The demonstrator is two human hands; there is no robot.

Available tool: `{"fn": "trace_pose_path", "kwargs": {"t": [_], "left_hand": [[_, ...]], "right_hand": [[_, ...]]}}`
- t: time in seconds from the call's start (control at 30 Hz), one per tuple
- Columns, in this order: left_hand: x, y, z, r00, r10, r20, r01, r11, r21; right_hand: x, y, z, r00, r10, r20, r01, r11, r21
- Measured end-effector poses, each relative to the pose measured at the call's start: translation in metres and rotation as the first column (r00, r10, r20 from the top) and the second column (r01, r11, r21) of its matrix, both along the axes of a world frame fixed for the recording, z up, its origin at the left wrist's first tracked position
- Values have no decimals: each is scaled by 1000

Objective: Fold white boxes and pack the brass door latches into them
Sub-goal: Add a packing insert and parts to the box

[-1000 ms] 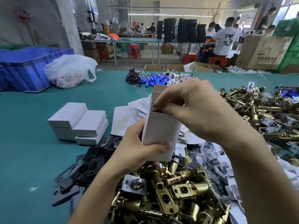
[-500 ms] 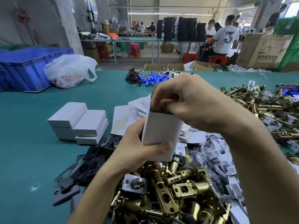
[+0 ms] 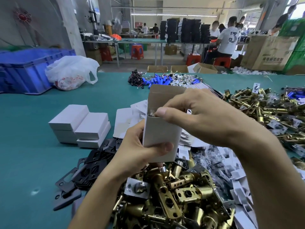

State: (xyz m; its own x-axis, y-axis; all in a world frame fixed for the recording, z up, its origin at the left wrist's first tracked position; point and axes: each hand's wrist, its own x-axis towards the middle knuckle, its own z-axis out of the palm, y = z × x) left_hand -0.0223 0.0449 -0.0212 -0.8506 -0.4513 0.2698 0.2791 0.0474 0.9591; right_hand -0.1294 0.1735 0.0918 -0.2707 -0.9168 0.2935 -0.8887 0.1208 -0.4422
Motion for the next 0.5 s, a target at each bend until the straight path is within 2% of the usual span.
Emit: {"fn": "trace_pose_path", "kwargs": {"t": [0.07,0.13,0.23,0.5], "left_hand": [[0,0,0,1000,12,0,-12,1000,13],[0,0,-1,1000,18,6,-18,1000,4],[0,1,0,1000,27,4,-27,999,-19],[3,0,3,999,36,4,-36,999,-26]], "right_hand": [[5,0,0,999,-44,-13,44,998,44],[9,1,0,989,-96,-112,105,991,78],[13,0,-2,967,-86,-239,121,983,138],[14,0,-11,983,-47,-178,52,998,23]]}}
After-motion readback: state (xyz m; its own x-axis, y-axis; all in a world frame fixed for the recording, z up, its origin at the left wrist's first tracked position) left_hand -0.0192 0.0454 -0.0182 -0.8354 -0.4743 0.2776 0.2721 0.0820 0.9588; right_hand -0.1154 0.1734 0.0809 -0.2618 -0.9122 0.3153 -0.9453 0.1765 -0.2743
